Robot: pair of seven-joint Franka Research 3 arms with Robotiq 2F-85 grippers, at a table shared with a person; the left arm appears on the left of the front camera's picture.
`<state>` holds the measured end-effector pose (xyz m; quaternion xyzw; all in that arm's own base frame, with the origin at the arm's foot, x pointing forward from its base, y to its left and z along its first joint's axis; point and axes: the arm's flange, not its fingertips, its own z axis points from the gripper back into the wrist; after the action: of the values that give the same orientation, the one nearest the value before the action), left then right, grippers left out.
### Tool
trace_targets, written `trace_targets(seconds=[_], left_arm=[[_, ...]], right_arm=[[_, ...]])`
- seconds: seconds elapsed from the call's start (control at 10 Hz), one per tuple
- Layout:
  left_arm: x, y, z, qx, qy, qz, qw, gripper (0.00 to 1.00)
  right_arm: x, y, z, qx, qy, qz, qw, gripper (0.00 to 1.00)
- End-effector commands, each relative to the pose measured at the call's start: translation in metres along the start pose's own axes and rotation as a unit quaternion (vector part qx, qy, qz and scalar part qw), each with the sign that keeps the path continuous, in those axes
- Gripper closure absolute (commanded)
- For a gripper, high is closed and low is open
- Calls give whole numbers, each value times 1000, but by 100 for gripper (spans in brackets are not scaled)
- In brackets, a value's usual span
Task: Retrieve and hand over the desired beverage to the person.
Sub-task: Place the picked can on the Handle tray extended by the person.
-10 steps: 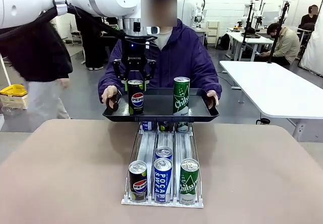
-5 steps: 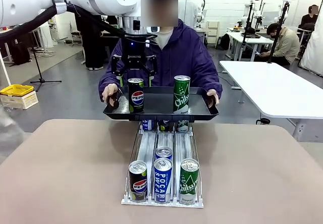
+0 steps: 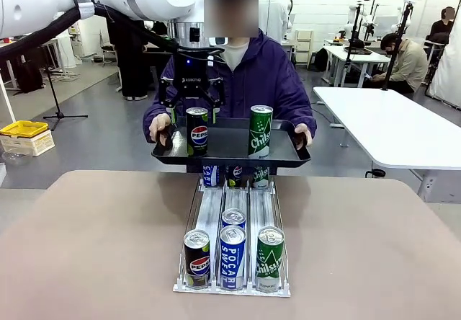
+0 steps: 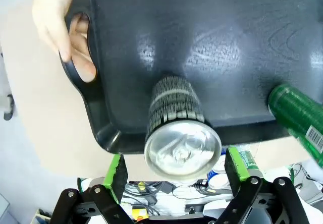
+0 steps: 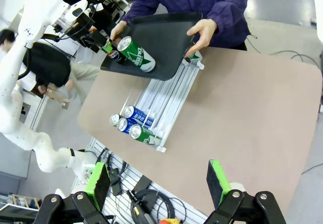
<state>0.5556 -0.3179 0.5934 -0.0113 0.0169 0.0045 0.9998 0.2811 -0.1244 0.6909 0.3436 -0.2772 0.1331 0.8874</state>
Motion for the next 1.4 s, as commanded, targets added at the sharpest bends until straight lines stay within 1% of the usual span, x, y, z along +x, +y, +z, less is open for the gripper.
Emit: trace_targets(seconds=[0.0, 0.1, 0.2, 0.4, 0.6, 0.7, 1.1, 1.3], left_arm=[[-12, 5, 24, -1, -9, -16, 1000, 0], [-33, 11, 42, -5, -34, -37, 999, 0], [-61, 19, 60, -7, -62, -62, 996, 0], [-102, 34, 74, -7, -94, -93, 991, 0], [-133, 49, 77, -15, -96, -135, 986, 0], [-146, 53, 72, -13, -100, -141, 985, 0], [-164, 59, 63, -10, -113, -144, 983, 0], [-158, 58, 58, -10, -94, -124, 988, 0]], right_arm=[[0, 0, -1, 10, -1, 4, 1000, 0], [0, 0, -1, 10, -1, 4, 1000, 0], [0, 0, -1, 10, -1, 4, 1000, 0], [0, 0, -1, 10, -1, 4, 1000, 0], [0, 0, -1, 10, -1, 4, 1000, 0], [0, 0, -1, 10, -1, 4, 1000, 0], [0, 0, -1, 10, -1, 4, 1000, 0], [0, 0, -1, 10, -1, 4, 1000, 0]])
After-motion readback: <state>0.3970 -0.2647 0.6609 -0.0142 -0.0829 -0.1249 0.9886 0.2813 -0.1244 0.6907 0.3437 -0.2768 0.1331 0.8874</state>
